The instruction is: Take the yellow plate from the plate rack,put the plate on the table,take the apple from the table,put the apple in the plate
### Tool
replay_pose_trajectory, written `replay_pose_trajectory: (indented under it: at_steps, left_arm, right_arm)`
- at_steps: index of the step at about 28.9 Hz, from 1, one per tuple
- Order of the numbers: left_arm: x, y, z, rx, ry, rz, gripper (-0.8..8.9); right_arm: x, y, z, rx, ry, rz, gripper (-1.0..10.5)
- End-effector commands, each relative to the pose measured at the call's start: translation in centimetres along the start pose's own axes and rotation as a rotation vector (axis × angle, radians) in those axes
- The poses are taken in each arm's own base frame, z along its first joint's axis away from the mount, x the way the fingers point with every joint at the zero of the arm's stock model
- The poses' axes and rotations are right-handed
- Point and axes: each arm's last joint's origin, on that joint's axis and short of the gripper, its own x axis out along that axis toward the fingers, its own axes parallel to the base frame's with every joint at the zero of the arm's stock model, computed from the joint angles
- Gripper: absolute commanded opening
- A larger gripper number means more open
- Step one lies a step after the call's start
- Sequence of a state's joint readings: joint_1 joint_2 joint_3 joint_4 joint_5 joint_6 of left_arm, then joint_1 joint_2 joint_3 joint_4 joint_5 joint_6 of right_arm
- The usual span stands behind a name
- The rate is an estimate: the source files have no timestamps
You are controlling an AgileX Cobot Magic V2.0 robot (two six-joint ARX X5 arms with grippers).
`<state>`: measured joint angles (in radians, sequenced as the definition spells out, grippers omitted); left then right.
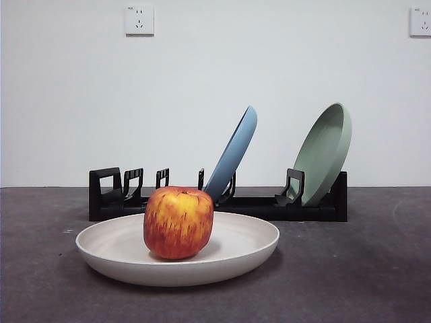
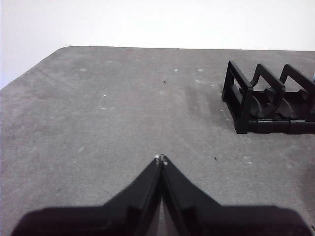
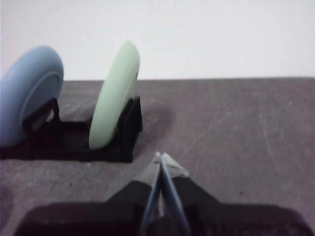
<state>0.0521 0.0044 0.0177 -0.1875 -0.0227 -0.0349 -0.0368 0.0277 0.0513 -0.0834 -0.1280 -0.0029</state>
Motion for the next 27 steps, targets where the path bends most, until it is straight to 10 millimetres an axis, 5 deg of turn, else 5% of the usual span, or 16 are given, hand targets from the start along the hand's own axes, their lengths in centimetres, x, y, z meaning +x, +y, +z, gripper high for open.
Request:
replay_pose_trajectory:
  at_steps: [1, 27]
  left_arm:
    - [0.13, 0.03, -0.41, -0.003, 0.008, 0.001, -0.02]
    - [0.13, 0.03, -0.4, -0.003, 0.007, 0.001, -0.02]
  right_arm:
    - [0.19, 0.05, -1.32, 0.054, 0.016, 0.002, 0.0]
    - [0.16, 0.71, -2.29, 0.171, 0.119, 0.024, 0.0]
